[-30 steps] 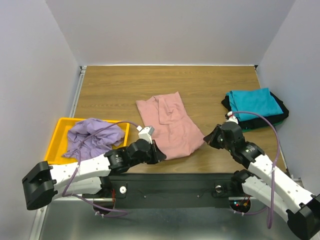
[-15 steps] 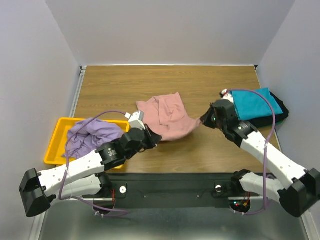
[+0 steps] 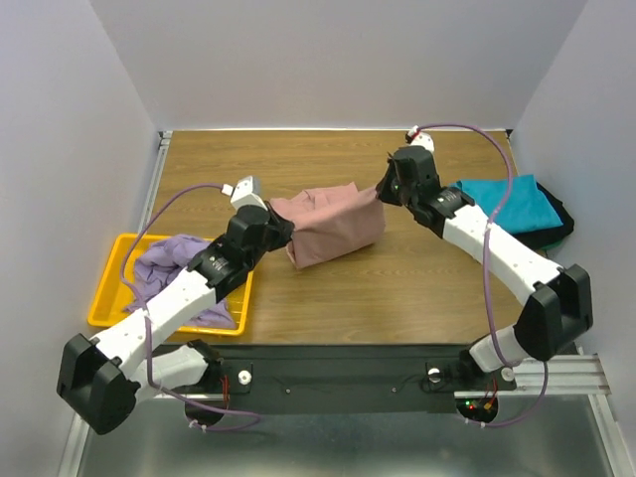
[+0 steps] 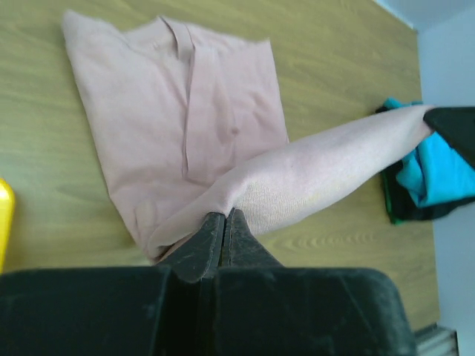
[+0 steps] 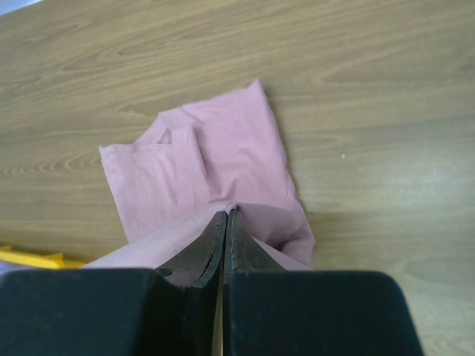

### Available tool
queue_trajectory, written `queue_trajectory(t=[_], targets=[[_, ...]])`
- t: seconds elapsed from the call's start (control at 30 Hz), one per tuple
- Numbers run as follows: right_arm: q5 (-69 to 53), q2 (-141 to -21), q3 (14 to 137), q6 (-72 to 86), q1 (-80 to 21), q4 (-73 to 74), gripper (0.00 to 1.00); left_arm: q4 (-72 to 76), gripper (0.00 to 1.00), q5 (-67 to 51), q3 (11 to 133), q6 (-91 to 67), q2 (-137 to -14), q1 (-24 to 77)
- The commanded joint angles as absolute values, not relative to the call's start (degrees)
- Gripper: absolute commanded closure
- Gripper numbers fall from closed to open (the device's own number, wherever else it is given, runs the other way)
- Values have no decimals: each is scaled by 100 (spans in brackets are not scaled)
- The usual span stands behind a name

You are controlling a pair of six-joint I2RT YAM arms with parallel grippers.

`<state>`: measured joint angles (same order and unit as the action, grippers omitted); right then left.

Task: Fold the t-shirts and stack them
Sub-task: Fold the tshirt

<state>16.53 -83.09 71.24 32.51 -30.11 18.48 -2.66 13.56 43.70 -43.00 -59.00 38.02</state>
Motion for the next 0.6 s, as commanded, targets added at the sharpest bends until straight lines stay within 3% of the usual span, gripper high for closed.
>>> queue_trajectory(t=[0.0,0.57], targets=[[1855,-8787,7882,2927,-3006,1494,99,-26,100,1162,4763,-3841,-6212,3324],[1433,-10959,9781,2646,-2531,1345,100,597,100,-323,6248,-3129,-8471,1688]])
